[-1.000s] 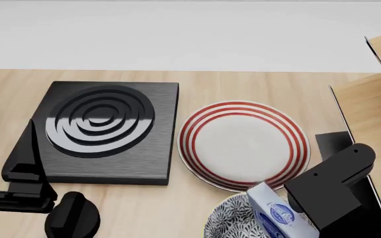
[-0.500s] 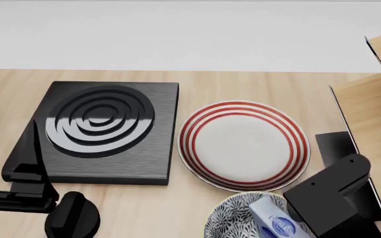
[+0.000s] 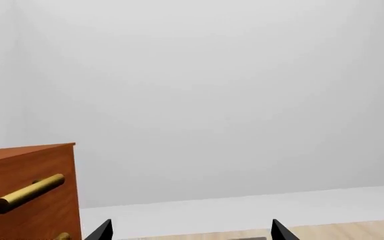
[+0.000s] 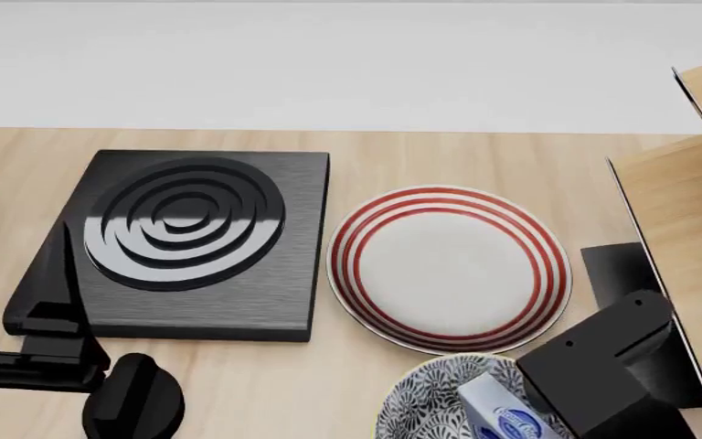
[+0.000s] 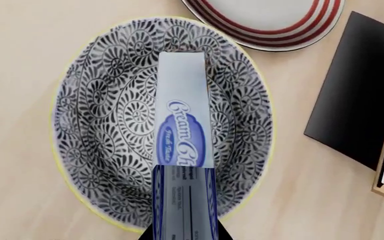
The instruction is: Pick up the cream cheese and put it in the bowl.
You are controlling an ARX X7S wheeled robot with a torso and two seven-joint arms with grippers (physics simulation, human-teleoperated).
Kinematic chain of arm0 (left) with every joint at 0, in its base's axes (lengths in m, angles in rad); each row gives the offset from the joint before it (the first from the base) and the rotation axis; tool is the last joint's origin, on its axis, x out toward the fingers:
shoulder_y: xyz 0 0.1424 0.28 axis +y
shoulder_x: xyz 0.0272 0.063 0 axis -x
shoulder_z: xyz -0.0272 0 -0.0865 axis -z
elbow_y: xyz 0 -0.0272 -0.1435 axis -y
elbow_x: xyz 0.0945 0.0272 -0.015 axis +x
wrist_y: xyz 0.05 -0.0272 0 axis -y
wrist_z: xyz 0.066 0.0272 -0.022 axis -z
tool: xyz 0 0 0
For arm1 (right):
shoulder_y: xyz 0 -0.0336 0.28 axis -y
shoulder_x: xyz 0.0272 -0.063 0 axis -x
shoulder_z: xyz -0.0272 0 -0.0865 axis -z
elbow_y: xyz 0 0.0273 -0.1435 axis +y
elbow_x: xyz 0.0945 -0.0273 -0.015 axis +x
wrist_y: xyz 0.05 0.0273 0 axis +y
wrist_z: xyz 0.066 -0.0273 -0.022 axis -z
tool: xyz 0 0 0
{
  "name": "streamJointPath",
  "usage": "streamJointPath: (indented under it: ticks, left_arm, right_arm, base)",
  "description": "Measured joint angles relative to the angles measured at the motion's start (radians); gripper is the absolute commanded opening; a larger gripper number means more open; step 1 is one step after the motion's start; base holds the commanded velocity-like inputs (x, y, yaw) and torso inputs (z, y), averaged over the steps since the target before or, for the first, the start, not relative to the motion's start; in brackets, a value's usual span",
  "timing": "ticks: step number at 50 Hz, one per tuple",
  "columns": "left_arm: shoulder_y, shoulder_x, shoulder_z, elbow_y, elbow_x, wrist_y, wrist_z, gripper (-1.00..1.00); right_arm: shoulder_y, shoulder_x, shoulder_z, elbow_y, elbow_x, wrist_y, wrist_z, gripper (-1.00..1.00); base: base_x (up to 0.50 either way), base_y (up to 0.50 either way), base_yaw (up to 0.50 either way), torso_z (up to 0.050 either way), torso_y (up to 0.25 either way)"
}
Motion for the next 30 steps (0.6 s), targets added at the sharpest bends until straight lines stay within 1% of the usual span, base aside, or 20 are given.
streamJointPath:
  ticks: [30]
  left_arm:
    - [0.002,-0.001,0.002,-0.023,-0.001,0.018,0.002,1.0]
  right_arm:
    - [0.023,-0.035,-0.048,0.043,-0.056,0.003,-0.052,-1.0]
  base:
    - [0.0,0.0,0.0,0.0,0.0]
